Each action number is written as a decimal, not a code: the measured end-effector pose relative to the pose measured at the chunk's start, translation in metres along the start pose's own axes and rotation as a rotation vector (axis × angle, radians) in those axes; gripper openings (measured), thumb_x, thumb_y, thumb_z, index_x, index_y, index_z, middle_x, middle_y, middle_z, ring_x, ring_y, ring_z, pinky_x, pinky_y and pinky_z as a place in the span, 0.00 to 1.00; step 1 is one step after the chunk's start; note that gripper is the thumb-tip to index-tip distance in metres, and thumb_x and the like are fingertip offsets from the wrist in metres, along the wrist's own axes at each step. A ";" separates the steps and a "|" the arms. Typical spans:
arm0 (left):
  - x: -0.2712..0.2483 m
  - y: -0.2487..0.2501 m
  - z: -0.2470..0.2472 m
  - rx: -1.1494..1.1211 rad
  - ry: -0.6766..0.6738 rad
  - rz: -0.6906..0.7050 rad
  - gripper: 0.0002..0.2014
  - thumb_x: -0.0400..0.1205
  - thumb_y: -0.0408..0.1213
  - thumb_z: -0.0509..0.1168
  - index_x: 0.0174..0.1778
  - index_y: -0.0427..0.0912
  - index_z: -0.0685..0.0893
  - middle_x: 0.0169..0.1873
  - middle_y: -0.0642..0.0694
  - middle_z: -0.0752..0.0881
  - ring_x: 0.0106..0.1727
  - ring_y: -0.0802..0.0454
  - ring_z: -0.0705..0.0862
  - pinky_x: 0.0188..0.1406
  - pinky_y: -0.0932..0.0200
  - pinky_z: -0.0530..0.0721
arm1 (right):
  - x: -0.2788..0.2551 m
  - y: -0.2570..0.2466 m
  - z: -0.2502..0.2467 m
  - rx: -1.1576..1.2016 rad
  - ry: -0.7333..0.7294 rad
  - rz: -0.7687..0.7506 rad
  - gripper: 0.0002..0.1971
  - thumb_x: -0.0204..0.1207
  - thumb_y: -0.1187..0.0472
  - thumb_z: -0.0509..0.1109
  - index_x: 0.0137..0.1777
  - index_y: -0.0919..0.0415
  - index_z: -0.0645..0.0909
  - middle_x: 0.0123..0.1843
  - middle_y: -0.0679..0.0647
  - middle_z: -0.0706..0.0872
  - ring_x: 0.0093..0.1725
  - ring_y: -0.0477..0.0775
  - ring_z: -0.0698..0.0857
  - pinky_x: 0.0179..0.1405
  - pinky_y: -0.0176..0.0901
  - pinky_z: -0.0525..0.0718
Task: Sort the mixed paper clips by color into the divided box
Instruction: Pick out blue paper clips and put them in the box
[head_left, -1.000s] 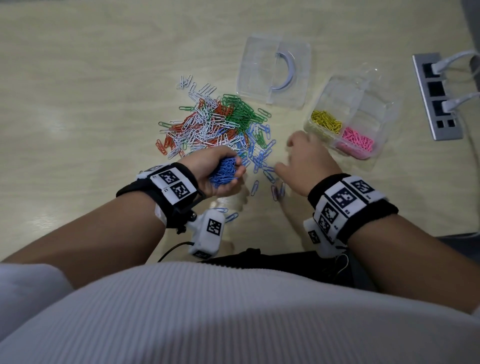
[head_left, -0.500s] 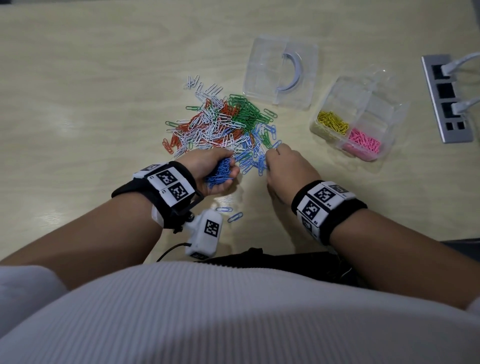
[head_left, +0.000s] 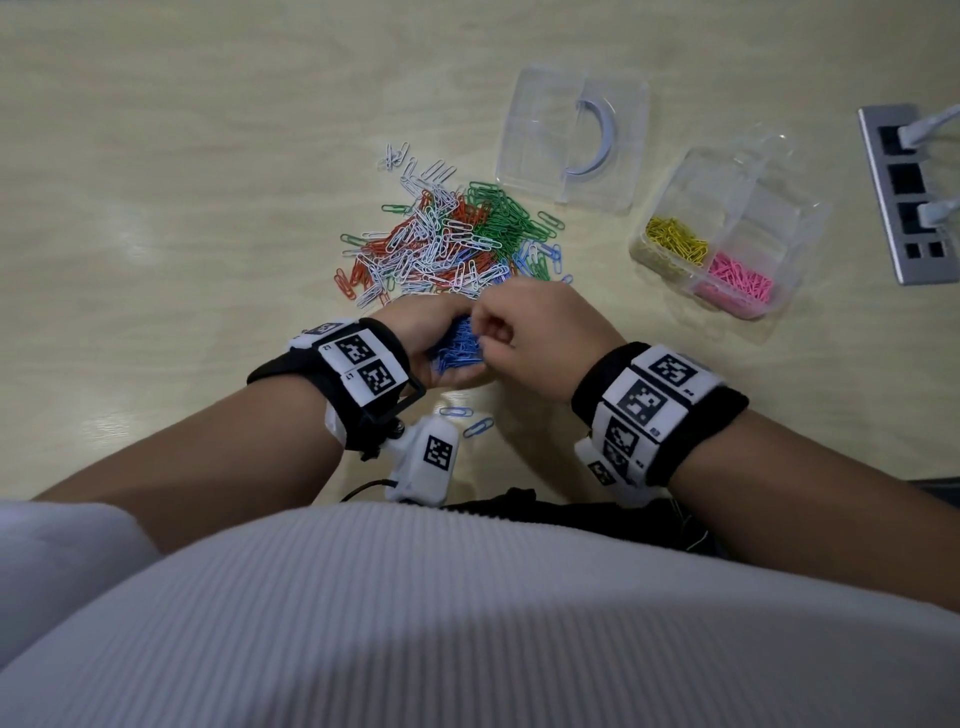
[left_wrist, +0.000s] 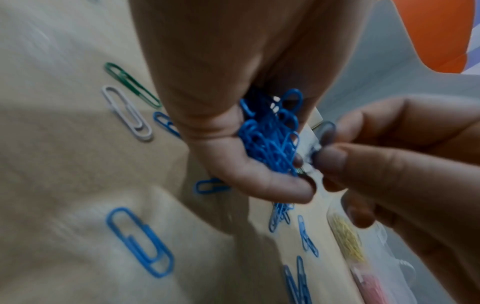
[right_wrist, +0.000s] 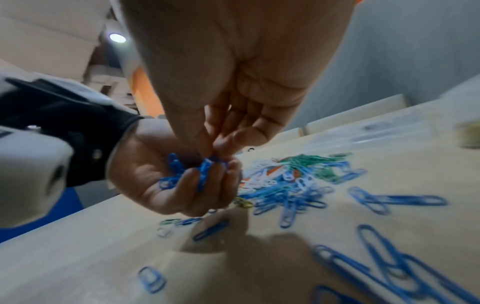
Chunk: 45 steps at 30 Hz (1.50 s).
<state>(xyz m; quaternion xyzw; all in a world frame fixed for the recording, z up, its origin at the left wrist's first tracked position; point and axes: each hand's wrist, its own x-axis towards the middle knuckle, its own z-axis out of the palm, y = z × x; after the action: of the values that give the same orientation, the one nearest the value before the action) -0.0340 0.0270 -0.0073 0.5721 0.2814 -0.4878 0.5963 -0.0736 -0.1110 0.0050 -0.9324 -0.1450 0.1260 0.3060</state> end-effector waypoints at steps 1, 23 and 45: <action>-0.002 0.000 -0.001 -0.011 -0.005 0.011 0.10 0.85 0.34 0.57 0.41 0.35 0.80 0.28 0.41 0.85 0.25 0.50 0.85 0.25 0.55 0.87 | 0.000 -0.004 0.003 -0.020 -0.007 -0.040 0.05 0.71 0.65 0.70 0.45 0.58 0.85 0.41 0.52 0.81 0.44 0.55 0.80 0.44 0.43 0.72; -0.007 -0.001 -0.026 -0.064 0.067 0.019 0.16 0.87 0.39 0.55 0.34 0.41 0.75 0.21 0.46 0.78 0.19 0.55 0.80 0.18 0.67 0.80 | -0.018 0.040 0.014 -0.371 -0.106 0.141 0.19 0.74 0.56 0.70 0.64 0.56 0.76 0.62 0.55 0.74 0.58 0.61 0.74 0.51 0.54 0.81; -0.001 -0.005 -0.007 -0.016 0.019 0.042 0.09 0.84 0.35 0.57 0.44 0.36 0.81 0.30 0.41 0.85 0.28 0.48 0.85 0.28 0.54 0.88 | 0.005 -0.004 0.006 -0.140 -0.029 -0.179 0.10 0.71 0.62 0.65 0.48 0.59 0.85 0.43 0.57 0.82 0.44 0.60 0.83 0.39 0.49 0.81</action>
<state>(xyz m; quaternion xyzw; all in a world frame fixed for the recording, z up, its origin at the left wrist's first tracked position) -0.0369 0.0348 -0.0102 0.5777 0.2790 -0.4673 0.6083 -0.0715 -0.1027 0.0022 -0.9330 -0.2406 0.1009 0.2480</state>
